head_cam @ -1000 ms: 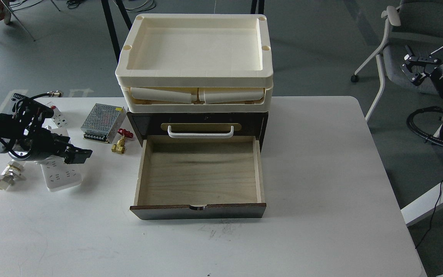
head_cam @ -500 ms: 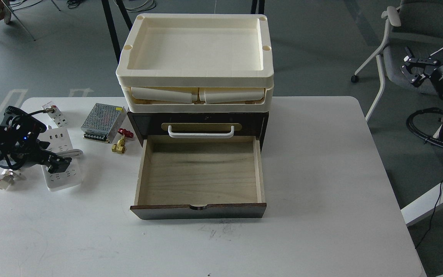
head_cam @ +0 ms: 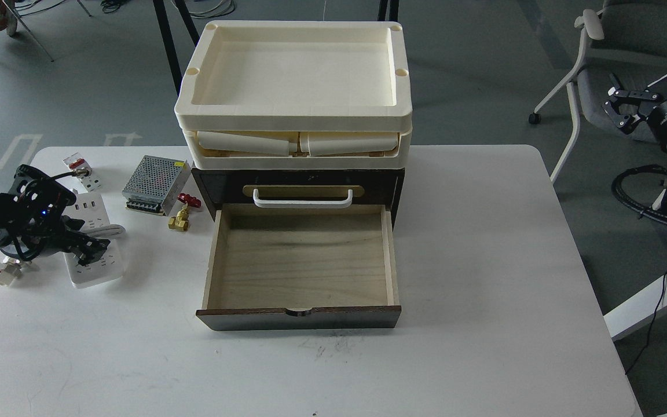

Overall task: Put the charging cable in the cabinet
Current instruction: 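Close the left gripper on the white power strip and its coiled cable, then lift the power strip and carry it over the open wooden drawer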

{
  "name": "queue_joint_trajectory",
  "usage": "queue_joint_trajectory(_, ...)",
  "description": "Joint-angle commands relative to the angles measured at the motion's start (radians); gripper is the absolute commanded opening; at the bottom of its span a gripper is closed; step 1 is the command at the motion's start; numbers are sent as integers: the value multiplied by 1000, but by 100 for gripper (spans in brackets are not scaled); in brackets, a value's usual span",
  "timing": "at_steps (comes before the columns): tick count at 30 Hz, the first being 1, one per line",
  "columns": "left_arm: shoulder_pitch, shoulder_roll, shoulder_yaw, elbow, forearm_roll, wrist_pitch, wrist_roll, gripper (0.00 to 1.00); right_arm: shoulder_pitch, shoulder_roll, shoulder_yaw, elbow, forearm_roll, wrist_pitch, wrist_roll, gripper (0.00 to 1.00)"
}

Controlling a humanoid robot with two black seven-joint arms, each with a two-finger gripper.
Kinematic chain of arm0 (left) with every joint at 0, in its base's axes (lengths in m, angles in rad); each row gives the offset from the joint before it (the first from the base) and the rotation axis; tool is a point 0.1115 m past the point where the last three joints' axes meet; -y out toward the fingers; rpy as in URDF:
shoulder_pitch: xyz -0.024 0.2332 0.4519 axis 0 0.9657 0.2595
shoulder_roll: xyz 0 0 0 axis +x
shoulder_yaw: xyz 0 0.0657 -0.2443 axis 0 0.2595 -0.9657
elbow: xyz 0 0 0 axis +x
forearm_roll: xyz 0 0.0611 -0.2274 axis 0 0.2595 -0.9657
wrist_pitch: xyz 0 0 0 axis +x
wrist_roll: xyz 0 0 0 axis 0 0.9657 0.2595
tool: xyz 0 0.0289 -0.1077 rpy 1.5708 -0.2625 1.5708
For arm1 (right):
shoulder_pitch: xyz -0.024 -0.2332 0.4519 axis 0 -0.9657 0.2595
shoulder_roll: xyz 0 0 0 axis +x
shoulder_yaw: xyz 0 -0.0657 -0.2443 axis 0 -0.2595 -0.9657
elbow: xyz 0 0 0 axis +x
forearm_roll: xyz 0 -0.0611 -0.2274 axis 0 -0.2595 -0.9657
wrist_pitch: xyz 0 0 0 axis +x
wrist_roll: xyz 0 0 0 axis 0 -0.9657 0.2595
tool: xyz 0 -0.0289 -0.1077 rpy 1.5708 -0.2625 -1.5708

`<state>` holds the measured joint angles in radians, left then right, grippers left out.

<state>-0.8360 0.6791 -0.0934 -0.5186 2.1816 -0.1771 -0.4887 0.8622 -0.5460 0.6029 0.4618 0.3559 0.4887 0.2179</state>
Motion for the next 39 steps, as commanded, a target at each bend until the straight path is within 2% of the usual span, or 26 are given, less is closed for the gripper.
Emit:
queue_joint_trajectory(1, 0, -10, 30, 49, 0, 44, 0, 44, -2, 0, 0, 0, 0, 0, 0, 100)
queue_joint_trajectory(6, 0, -24, 49, 104, 0, 99, 0, 37, -5, 0, 0, 0, 0, 0, 0, 100)
queue_joint_trajectory(7, 0, -24, 49, 106, 0, 102, 0, 32, -5, 0, 0, 0, 0, 0, 0, 100)
queue_joint_trajectory(10, 0, -24, 50, 106, 0, 105, 0, 10, -5, 1, 0, 0, 0, 0, 0, 100)
queue_joint_trajectory(12, 0, -24, 49, 106, 0, 116, 0, 4, -5, 1, 0, 0, 0, 0, 0, 100)
queue_joint_trajectory(16, -2, -24, 49, 103, 0, 125, 0, 0, -6, 0, 0, 0, 0, 0, 0, 100)
queue_joint_trajectory(25, -44, -7, 46, 89, 0, 171, 0, 0, -12, 0, 1, 0, 0, 0, 0, 100)
queue_joint_trajectory(28, -87, 52, 49, 62, 0, 176, 0, 0, -12, -6, 1, 0, 1, 0, 0, 100)
queue_joint_trajectory(32, -113, 193, 44, -91, 0, 168, 0, 0, -12, -14, 3, 0, 1, 0, 0, 100)
queue_joint_trajectory(39, -124, 584, 47, -595, 0, 99, 0, 0, -12, -31, 3, 0, 1, 0, 0, 100)
